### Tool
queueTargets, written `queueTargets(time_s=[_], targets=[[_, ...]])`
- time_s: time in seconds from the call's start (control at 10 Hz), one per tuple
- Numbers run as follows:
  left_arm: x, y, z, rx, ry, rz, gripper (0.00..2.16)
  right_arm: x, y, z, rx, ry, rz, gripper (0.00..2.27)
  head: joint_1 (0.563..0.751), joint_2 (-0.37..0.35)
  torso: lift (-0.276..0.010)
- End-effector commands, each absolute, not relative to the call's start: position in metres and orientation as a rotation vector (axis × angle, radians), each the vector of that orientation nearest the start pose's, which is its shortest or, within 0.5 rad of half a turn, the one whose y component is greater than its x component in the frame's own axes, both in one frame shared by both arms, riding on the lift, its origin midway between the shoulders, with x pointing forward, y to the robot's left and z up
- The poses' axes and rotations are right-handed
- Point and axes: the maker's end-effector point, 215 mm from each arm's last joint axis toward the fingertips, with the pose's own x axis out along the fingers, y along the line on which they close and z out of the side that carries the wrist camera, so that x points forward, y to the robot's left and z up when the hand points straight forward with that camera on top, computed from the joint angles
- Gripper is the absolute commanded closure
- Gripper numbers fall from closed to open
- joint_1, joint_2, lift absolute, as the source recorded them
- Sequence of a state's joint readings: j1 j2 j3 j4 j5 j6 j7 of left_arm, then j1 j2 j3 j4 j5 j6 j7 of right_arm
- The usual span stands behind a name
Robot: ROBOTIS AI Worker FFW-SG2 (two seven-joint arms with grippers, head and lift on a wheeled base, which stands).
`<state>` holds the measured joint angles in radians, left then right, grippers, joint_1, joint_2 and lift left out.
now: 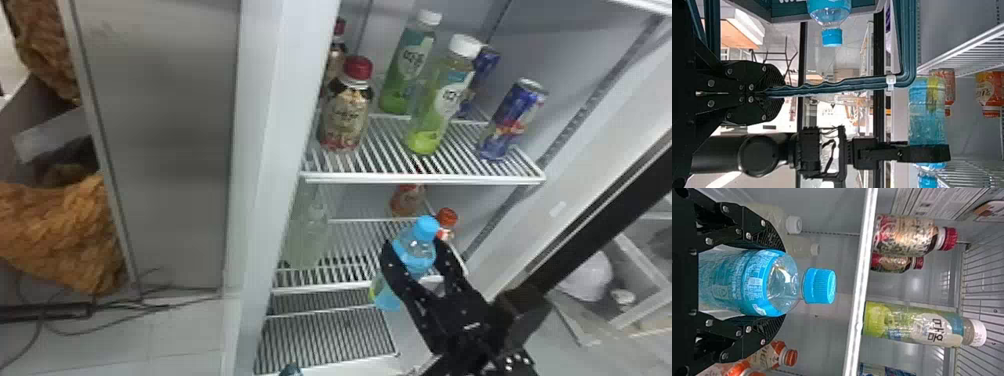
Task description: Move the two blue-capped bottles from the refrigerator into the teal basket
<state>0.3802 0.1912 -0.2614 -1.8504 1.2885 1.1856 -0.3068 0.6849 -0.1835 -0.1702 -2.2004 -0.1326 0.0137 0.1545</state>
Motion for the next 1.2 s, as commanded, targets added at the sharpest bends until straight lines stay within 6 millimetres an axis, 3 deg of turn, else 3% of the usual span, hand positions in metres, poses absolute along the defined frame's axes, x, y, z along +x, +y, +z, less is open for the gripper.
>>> queueTargets(time_s=[0.0, 0.6, 0.9, 1.1], targets=[[0.177, -0.092, -0.415, -1.178, 1.206, -1.115, 1.14, 0.379, -0.27, -0.316, -0.072, 0.096, 0.156, 0.59, 0.695, -0.35, -0.14], [0.176, -0.092, -0.414, -1.175, 1.208, -1.119, 1.14, 0.316, -0.219, -0.333, 0.063, 0.335, 0.324, 0.61, 0.695, -0.35, -0.14], [0.175, -0.092, -0.416, -1.175, 1.211, -1.116, 1.14, 0.304, -0.202, -0.326, 0.098, 0.369, 0.366, 0.63, 0.695, -0.35, -0.14], [0.176, -0.092, -0.415, -1.174, 1.209, -1.118, 1.14, 0.293, -0.183, -0.337, 0.148, 0.435, 0.407, 0.64, 0.695, -0.35, -0.14]])
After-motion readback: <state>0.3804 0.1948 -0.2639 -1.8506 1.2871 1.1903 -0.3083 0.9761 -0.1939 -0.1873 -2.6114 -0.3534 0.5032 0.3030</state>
